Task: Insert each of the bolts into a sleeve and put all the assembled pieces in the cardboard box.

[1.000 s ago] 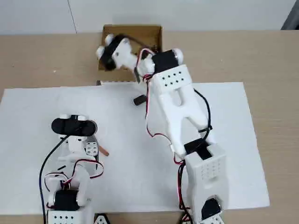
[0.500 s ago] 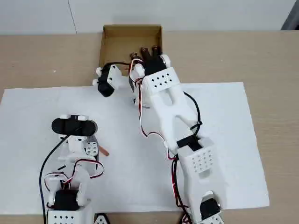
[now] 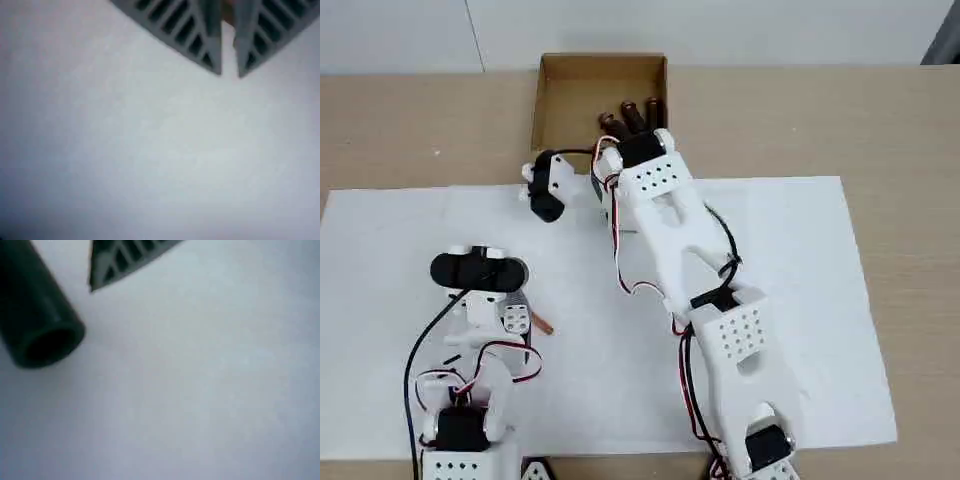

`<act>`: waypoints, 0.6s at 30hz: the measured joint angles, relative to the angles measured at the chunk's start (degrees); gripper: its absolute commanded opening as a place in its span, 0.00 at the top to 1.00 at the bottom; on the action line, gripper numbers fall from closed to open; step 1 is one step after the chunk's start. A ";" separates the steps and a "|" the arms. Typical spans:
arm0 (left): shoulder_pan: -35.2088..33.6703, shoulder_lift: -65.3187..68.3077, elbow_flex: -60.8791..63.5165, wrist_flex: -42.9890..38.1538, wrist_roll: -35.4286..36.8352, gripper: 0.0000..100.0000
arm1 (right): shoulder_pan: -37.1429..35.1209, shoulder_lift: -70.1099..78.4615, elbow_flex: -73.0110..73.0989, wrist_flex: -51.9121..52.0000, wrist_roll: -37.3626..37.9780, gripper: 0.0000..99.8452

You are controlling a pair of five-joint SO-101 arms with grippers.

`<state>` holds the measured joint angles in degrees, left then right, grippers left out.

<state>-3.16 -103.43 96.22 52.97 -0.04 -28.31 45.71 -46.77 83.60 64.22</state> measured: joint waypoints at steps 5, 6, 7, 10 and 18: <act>0.00 0.00 0.00 0.00 0.00 0.99 | 0.00 1.76 0.00 -1.76 0.88 0.83; 0.00 0.00 0.00 0.00 0.00 0.99 | 0.00 2.29 0.00 -1.76 1.14 0.83; 0.00 0.00 0.00 0.00 0.00 0.99 | 0.00 2.73 0.00 -2.02 1.32 0.83; 0.00 0.00 0.00 0.00 0.00 0.99 | 0.00 4.04 -0.62 -2.29 1.49 0.84; 0.00 0.00 0.00 0.00 0.00 0.99 | -0.26 4.57 -1.05 -2.64 1.49 0.99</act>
<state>-3.16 -103.43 96.22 52.97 -0.04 -28.57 50.29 -47.82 80.97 65.71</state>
